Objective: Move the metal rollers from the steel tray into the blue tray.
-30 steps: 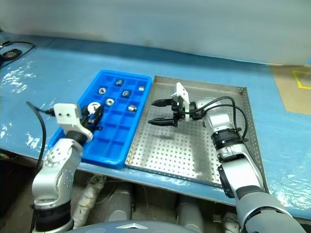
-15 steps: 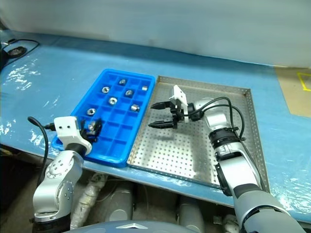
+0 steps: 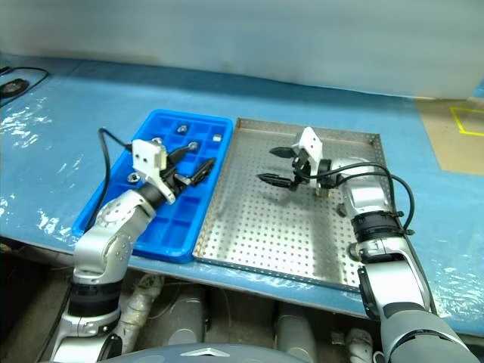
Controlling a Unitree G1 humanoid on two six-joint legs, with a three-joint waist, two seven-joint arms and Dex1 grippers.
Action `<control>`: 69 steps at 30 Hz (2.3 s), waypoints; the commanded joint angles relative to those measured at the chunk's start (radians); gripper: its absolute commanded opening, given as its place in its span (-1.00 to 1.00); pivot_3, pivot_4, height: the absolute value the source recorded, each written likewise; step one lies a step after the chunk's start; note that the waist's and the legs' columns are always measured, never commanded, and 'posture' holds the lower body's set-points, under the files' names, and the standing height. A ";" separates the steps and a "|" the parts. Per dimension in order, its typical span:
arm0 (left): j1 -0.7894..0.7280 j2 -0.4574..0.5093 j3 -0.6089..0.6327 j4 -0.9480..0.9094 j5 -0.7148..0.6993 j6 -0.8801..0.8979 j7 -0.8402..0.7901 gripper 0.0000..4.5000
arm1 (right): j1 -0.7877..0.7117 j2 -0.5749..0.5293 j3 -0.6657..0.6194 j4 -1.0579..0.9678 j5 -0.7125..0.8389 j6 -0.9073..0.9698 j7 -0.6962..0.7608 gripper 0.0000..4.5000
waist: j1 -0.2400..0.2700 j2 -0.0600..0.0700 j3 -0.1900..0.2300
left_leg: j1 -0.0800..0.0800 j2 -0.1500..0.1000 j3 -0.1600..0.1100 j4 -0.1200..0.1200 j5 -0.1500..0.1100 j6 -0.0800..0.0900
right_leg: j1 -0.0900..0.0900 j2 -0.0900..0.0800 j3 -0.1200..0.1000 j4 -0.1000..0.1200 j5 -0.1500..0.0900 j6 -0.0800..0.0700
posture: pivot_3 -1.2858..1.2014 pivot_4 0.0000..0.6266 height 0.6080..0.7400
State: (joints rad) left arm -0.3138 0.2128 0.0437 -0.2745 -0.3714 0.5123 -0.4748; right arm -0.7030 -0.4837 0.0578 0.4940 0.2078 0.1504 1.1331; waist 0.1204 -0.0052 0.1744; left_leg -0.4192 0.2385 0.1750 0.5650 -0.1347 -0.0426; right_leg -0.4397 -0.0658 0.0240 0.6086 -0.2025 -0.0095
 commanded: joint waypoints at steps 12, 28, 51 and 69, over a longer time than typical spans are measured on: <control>-0.176 0.019 -0.169 0.210 -0.009 -0.150 -0.317 0.99 | 0.110 -0.165 -0.006 -0.115 -0.087 0.242 -0.178 1.00 | -0.064 0.000 0.000 | 0.004 0.000 0.002 -0.001 0.000 0.000 | 0.001 0.002 0.003 0.000 0.000 0.000 | -0.09 -0.52 1.00; -0.121 0.033 -0.130 0.176 0.025 -0.195 -0.247 1.00 | 0.070 -0.105 0.025 -0.175 -0.021 0.326 -0.083 -0.66 | -0.075 0.000 0.000 | 0.010 0.000 0.002 0.000 0.000 0.000 | 0.007 0.001 0.004 0.001 0.000 0.000 | -0.02 -0.52 1.00; 0.252 0.117 0.088 -0.261 -0.017 -0.092 0.045 1.00 | -0.311 0.199 0.121 0.342 -0.082 -0.010 0.100 -0.67 | 0.078 0.002 0.001 | -0.001 0.001 -0.001 -0.001 0.000 0.000 | 0.002 -0.004 -0.005 0.002 -0.001 -0.001 | 0.32 -0.52 1.00; 0.234 0.109 0.186 -0.203 -0.066 -0.062 0.128 1.00 | -0.259 0.337 0.037 0.065 0.077 0.202 0.093 -0.67 | 0.056 0.002 0.001 | -0.001 0.002 -0.001 0.000 0.001 -0.002 | -0.003 -0.001 -0.004 0.008 -0.001 0.000 | 0.29 -0.52 1.00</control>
State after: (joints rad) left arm -0.1001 0.3212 0.1778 -0.4381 -0.4165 0.4503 -0.3708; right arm -0.9613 -0.1564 0.1020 0.6093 0.2525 0.3540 1.2369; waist 0.1766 -0.0030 0.1753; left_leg -0.4204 0.2403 0.1739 0.5651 -0.1332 -0.0450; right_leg -0.4426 -0.0673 0.0196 0.6168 -0.2039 -0.0094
